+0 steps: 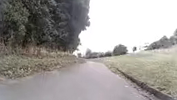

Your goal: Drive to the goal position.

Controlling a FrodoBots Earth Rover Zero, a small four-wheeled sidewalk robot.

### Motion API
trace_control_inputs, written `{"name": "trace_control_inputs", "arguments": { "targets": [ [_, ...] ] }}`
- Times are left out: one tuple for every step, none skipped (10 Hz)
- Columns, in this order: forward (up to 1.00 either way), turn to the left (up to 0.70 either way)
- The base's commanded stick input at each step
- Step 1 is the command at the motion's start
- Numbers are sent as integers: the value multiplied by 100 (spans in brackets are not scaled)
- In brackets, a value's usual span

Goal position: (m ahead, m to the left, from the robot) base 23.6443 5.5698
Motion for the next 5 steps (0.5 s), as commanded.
{"name": "trace_control_inputs", "arguments": {
  "targets": [
    [45,0],
    [45,0],
    [45,0],
    [45,0],
    [45,0]
  ]
}}
